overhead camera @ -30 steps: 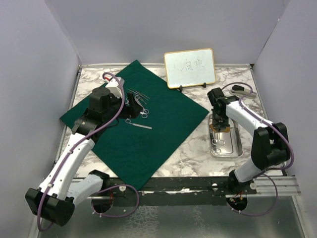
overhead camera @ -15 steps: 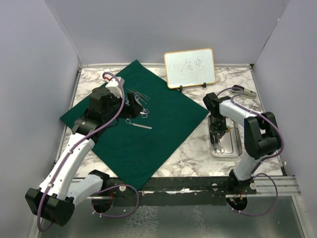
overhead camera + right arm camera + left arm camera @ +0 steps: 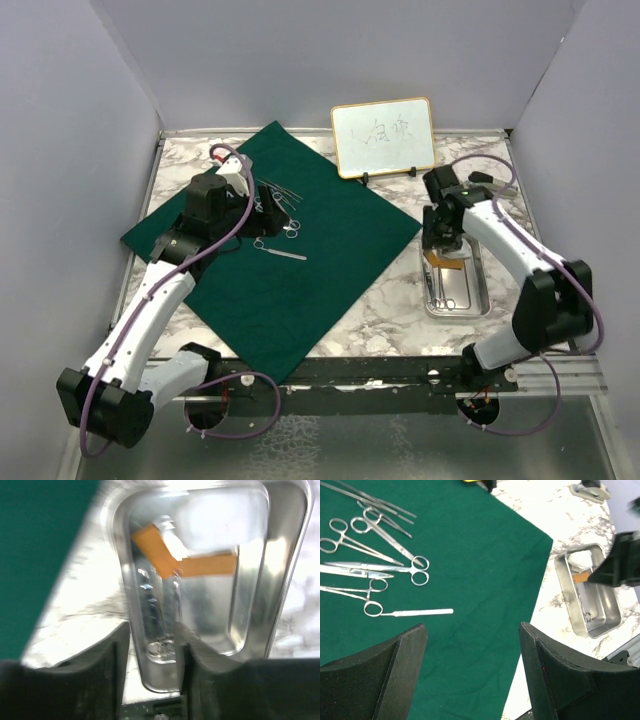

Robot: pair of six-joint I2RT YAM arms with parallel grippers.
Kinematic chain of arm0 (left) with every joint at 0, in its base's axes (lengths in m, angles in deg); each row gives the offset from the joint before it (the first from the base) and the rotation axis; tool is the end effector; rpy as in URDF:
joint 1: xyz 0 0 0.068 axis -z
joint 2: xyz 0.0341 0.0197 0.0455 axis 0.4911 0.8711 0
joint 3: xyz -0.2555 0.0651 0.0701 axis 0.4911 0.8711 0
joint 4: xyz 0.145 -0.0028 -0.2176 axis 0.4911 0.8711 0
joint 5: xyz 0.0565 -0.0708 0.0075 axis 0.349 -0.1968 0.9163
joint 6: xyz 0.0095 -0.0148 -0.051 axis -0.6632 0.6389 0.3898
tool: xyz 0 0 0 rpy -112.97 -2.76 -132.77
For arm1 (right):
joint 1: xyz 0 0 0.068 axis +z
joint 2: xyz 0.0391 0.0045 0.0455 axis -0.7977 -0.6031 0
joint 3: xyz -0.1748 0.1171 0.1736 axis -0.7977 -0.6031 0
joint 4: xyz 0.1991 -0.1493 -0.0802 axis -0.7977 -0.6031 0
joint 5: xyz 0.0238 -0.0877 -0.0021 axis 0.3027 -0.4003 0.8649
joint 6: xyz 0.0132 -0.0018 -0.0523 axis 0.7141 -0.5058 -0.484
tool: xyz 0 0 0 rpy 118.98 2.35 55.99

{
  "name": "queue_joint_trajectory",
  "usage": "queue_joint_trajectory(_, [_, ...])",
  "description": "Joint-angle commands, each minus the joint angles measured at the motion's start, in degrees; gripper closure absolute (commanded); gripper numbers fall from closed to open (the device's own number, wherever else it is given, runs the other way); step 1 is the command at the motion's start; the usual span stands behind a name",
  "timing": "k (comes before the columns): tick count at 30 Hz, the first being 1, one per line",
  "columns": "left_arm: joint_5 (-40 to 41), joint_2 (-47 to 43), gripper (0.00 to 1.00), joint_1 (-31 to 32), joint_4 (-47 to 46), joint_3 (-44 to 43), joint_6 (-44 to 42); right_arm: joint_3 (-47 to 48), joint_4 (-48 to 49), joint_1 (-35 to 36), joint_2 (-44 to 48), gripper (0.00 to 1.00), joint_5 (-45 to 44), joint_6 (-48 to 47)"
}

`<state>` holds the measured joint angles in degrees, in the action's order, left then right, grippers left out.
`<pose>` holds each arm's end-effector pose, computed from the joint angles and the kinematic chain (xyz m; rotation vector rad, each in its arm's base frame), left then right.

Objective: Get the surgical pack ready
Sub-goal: Place the medical item in the container, then pick up the medical item from the surgical kit.

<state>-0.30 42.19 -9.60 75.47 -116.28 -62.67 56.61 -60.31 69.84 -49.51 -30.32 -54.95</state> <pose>0.2052 -0.0829 0.3537 0.0718 2.0697 -0.7256 0.2732 0.0735 0.2197 0.1936 2.9210 -0.3020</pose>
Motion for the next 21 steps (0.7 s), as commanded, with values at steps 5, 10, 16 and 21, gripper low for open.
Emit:
queue_joint_trajectory(5, [2.3,11.6,0.28,-7.3,2.7,1.6,7.7,-1.9,26.8,0.4,19.8,0.43,28.5,-4.1])
queue_joint_trajectory(10, [14.3,21.1,0.41,-9.7,8.0,-2.1,14.4,-4.5,32.4,0.5,17.9,0.46,39.3,-4.4])
queue_joint_trajectory(16, [20.4,35.0,0.46,-8.7,14.5,-11.4,24.0,-8.2,36.5,0.6,20.6,0.47,41.3,-5.1])
queue_joint_trajectory(21, [20.5,44.6,0.44,-5.6,17.5,-18.9,35.0,-10.2,37.9,0.6,22.1,0.48,41.2,-6.1])
